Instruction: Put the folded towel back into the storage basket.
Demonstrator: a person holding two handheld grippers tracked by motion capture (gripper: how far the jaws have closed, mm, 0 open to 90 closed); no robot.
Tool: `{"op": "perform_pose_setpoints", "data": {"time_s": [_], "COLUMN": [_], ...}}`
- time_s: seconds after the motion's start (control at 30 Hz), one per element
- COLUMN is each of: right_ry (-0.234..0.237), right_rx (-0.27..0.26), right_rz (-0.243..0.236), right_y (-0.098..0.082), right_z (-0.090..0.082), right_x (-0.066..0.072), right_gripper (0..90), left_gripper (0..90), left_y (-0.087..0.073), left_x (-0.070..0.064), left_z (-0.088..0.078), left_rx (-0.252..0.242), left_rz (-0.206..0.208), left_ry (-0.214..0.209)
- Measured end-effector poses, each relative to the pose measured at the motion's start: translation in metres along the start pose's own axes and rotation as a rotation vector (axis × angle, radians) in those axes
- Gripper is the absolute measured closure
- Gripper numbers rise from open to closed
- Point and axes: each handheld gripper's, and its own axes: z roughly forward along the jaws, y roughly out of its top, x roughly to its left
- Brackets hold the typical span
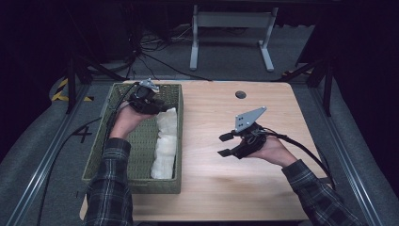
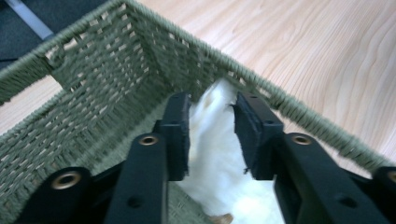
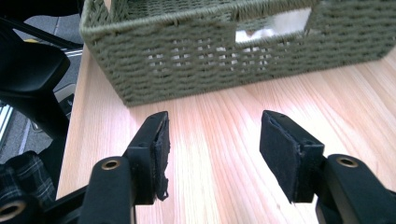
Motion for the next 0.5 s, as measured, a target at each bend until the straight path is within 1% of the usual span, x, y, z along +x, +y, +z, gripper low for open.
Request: {"op": "perform_pose_setpoints", "data": {"time_s": [0.07, 0.1, 0.2, 0.23, 0.3, 0.33, 0.37, 0.5], "right_ry": [-0.007, -0.011, -0.029, -0.034, -0.046, -0.046, -0.048, -0.056], "right_rx": [-0.004, -0.006, -0.017, -0.018, -0.018, -0.018, -0.019, -0.012], "right_rz": [0.009, 0.009, 0.023, 0.026, 0.036, 0.036, 0.045, 0.055], "right_y": [-0.007, -0.010, -0.021, -0.023, -0.030, -0.030, -0.032, -0.044], "right_z": [-0.005, -0.007, -0.013, -0.015, -0.019, -0.019, -0.020, -0.024], "right_x": [-0.001, -0.001, -0.002, -0.002, -0.003, -0.003, -0.003, -0.006], "right_gripper": [40.9, 40.2, 38.6, 38.0, 37.9, 37.9, 37.9, 37.5], "left_gripper": [57.9, 55.8, 50.9, 49.6, 47.7, 46.8, 46.8, 45.9], "left_y": [0.001, 0.003, 0.009, 0.011, 0.015, 0.015, 0.018, 0.022], "left_x": [-0.004, -0.006, -0.020, -0.025, -0.034, -0.034, -0.040, -0.055], "left_z": [-0.003, -0.004, -0.007, -0.007, -0.006, -0.006, -0.004, 0.001], "left_rx": [-0.008, -0.014, -0.037, -0.046, -0.060, -0.060, -0.068, -0.079], "left_rz": [-0.011, -0.012, 0.000, 0.002, -0.002, -0.002, 0.003, 0.012], "left_ry": [-0.010, -0.021, -0.040, -0.054, -0.078, -0.078, -0.091, -0.105]}}
